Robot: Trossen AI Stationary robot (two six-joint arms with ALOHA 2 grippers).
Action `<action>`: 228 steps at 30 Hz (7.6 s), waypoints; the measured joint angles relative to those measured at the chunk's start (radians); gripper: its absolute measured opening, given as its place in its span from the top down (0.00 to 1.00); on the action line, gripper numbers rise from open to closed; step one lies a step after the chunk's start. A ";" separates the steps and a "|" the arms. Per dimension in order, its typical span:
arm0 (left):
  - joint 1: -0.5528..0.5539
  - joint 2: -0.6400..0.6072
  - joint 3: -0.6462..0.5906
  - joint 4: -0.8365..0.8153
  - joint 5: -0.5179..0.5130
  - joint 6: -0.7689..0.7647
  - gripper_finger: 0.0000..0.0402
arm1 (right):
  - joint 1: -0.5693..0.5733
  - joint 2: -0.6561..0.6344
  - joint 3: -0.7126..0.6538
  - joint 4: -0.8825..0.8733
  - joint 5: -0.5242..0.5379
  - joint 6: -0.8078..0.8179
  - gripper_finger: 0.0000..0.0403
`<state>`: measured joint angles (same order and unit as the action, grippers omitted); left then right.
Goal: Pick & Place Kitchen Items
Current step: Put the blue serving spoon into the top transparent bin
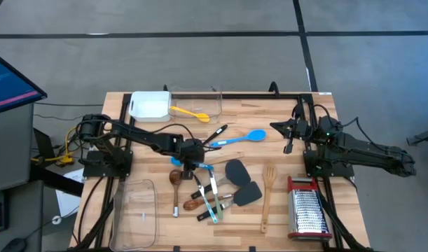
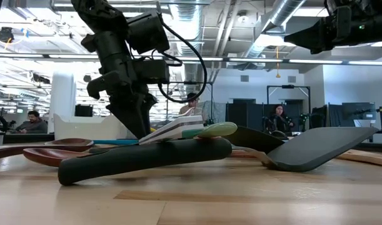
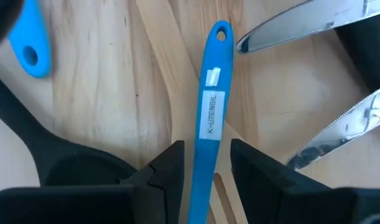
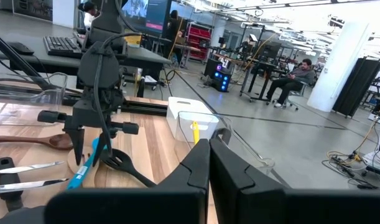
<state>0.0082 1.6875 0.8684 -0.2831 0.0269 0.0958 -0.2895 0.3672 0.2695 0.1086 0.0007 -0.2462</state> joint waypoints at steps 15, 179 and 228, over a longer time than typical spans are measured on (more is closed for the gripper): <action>0.000 -0.002 -0.079 0.118 0.003 -0.069 0.72 | 0.000 0.000 0.000 0.000 0.000 0.000 1.00; 0.666 -0.003 0.031 0.491 -0.028 0.209 0.95 | -0.028 0.000 0.000 -0.022 0.000 -0.025 1.00; 0.723 -0.003 -0.037 0.489 0.055 0.386 0.93 | -0.027 0.000 0.000 -0.022 0.000 -0.024 1.00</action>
<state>0.7307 1.6840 0.8314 0.2063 0.0820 0.4816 -0.3168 0.3672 0.2695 0.0864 0.0010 -0.2703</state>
